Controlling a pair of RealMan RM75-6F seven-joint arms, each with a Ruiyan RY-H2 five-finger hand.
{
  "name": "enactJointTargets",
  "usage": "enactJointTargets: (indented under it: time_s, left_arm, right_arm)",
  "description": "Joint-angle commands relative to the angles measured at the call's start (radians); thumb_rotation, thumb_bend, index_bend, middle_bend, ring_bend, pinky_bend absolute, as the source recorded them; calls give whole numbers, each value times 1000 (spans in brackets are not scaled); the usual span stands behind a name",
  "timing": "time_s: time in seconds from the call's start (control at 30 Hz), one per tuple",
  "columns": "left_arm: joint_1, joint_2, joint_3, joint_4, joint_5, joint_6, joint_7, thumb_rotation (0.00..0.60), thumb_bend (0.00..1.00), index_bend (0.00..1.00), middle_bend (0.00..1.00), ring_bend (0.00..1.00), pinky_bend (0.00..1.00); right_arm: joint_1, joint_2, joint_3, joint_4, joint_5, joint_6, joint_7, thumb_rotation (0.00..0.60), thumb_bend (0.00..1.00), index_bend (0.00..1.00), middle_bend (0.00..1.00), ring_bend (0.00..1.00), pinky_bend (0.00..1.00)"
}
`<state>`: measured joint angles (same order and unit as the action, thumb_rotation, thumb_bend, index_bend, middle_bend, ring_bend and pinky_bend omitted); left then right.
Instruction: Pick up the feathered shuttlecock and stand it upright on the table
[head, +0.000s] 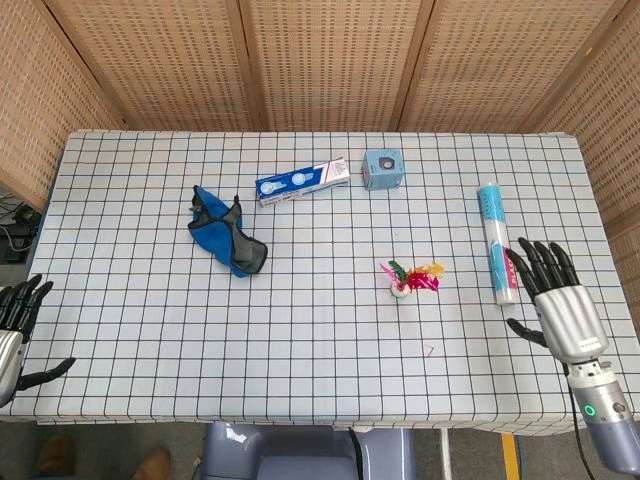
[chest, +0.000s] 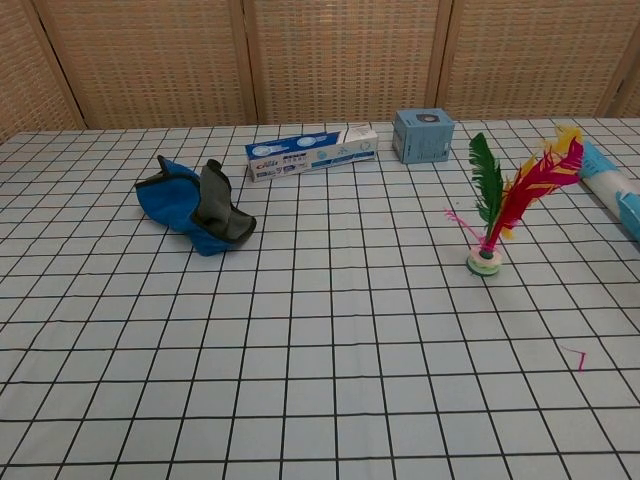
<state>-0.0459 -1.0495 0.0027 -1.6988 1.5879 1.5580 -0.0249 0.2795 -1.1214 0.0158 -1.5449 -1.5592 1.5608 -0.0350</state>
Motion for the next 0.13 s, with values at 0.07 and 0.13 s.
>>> enactJointTargets:
  time_s: [0.07,0.13]
  left_arm:
    - [4,6,4,1,13,9,-11,600,0,0,0,0,0]
    - [5,8,5,2,16,9,-17,600,0,0,0,0,0]
  right_arm:
    - [-57,-14,-26,17,-6,39,37,600,0,0,0,0,0]
    - [-74,-11,-30,8,-2,44,31,600,0,0,0,0,0]
